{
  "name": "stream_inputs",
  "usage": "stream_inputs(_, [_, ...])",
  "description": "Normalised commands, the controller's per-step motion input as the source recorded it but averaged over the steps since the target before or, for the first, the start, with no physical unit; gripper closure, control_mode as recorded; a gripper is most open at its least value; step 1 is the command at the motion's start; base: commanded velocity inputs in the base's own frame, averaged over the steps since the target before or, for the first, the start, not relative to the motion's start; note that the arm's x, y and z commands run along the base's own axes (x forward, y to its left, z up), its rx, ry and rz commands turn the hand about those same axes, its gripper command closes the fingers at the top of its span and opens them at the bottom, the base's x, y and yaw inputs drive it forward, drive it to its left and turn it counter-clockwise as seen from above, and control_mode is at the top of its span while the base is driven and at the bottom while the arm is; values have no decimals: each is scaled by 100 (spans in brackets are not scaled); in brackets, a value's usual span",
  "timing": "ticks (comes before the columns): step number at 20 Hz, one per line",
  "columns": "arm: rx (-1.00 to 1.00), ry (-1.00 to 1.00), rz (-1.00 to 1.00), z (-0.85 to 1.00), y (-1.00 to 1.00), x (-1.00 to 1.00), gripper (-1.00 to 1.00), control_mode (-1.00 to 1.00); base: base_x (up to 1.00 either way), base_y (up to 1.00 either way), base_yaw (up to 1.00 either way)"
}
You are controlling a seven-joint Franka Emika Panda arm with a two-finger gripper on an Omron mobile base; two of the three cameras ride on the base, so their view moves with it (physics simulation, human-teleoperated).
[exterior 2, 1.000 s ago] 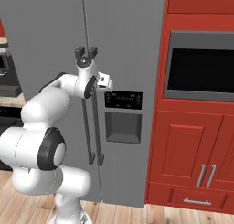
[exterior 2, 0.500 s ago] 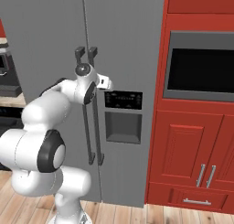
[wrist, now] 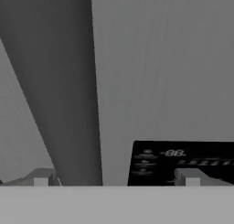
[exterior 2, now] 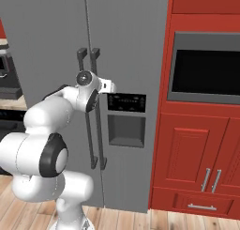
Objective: Retrieve a lemon from the fridge and place it on the cutting board with the fish.
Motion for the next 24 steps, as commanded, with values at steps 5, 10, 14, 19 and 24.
stream_inputs(5, [0, -5, 0, 0, 0, 49, -100, -100, 0, 0, 0])
stream_inputs(10, [0, -5, 0, 0, 0, 57, -100, -100, 0, 0, 0])
stream_inputs(14, [0, 0, 0, 0, 0, 51, 100, -100, 0, 0, 0])
stream_inputs(19, [0, 7, -1, 4, -4, 9, 100, -100, 0, 0, 0])
stream_inputs(24, [0, 12, -8, 18, -14, -6, 100, -100, 0, 0, 0])
